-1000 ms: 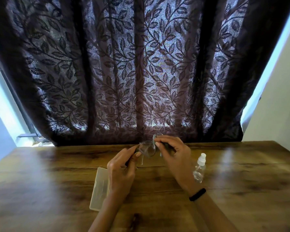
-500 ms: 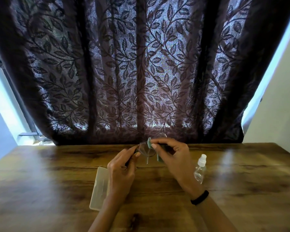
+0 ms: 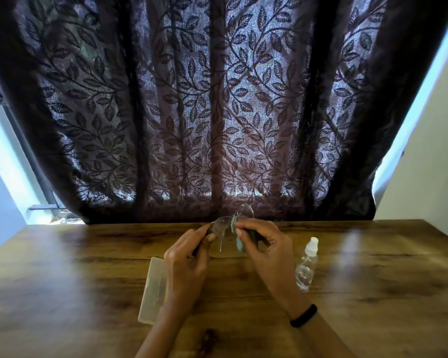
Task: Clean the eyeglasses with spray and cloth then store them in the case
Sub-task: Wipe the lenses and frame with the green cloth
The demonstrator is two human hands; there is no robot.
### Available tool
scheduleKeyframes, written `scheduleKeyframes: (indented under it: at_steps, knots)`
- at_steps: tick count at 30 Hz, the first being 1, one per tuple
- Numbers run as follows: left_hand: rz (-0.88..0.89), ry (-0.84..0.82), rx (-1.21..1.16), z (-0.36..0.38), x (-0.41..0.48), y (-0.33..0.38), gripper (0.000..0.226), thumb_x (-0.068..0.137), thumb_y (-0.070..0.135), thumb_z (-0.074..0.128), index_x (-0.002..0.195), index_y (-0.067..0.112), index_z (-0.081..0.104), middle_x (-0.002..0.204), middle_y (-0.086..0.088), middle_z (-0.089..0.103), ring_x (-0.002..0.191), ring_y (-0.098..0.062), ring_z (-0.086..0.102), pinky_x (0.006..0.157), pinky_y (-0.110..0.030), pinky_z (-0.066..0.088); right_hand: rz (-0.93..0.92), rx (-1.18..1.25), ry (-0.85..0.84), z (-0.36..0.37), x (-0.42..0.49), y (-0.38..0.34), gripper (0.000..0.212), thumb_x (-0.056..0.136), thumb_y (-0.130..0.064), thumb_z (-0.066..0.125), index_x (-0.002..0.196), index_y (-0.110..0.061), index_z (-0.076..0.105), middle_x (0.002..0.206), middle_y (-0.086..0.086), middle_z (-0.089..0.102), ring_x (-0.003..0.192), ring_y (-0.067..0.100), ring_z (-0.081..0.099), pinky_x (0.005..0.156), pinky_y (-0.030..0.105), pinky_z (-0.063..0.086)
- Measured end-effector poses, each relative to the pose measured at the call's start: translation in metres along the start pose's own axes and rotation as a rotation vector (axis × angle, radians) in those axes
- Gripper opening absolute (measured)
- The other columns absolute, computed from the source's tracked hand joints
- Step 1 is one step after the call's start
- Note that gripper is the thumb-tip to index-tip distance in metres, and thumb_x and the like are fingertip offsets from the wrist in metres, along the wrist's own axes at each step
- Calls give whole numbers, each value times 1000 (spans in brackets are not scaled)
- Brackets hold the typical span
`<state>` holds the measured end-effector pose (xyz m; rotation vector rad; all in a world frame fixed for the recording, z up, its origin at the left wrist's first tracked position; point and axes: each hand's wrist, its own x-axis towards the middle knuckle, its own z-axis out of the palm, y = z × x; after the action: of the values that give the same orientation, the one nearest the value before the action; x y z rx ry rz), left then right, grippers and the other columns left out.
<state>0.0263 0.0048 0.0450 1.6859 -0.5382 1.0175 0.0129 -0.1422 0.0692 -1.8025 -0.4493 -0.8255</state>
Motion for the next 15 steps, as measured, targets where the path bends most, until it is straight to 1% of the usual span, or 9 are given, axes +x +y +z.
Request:
scheduleKeyframes:
  at_steps: [2, 3, 5, 8, 10, 11, 13, 15]
  knots:
    - [-2, 8, -7, 1, 2, 1, 25, 85, 21, 53, 108, 21, 62, 75, 7, 61, 59, -12, 56, 49, -28, 46, -50, -24, -11, 3, -2, -6, 19, 80, -27, 61, 97, -26, 69, 95, -28, 64, 94, 1, 61, 81, 17, 51]
    - [-2, 11, -11, 2, 2, 1, 25, 84, 20, 53, 107, 19, 63, 74, 9, 62, 60, -11, 57, 50, -28, 46, -79, -39, -27, 6, -5, -9, 18, 80, -25, 61, 96, -23, 70, 95, -23, 65, 94, 0, 60, 82, 15, 49]
    - [-2, 15, -12, 2, 3, 1, 24, 84, 19, 53, 105, 15, 64, 75, 8, 63, 61, -8, 57, 50, -27, 47, -129, -76, -56, 9, -9, -12, 17, 81, -23, 62, 95, -20, 70, 96, -15, 67, 95, 1, 59, 84, 13, 46]
    - [-21, 4, 4, 1, 2, 0, 21, 84, 19, 53, 101, 13, 63, 74, 5, 62, 60, -9, 56, 50, -25, 46, -139, -138, -73, 7, -13, -7, 18, 82, -23, 59, 96, -19, 70, 98, -13, 66, 95, 1, 58, 85, 13, 46]
    - [-76, 20, -17, -1, -1, -2, 18, 84, 22, 54, 98, 17, 65, 71, 15, 60, 57, -6, 54, 47, -21, 44, -103, -167, -63, 4, -13, 2, 19, 81, -25, 58, 96, -19, 69, 96, -15, 64, 93, 0, 57, 82, 13, 48]
    - [-117, 34, -47, -3, -2, -3, 18, 84, 25, 53, 97, 23, 66, 66, 16, 59, 53, -5, 52, 44, -21, 42, -68, -166, -45, 1, -12, 8, 19, 80, -26, 59, 95, -20, 69, 94, -17, 64, 91, -1, 58, 80, 12, 48]
    - [-185, 42, -101, -9, -5, -5, 18, 85, 29, 53, 94, 38, 66, 65, 9, 60, 47, -7, 49, 38, -25, 42, 49, -93, 21, -6, -8, 17, 15, 80, -21, 65, 95, -22, 67, 91, -17, 65, 84, -1, 61, 71, 11, 50]
    - [-228, 49, -115, -14, -7, -6, 19, 86, 25, 58, 92, 41, 65, 70, 2, 63, 45, -9, 50, 37, -24, 43, 203, 30, 108, -14, -2, 25, 19, 81, -9, 65, 97, -18, 65, 91, -12, 66, 77, -3, 64, 62, 10, 51]
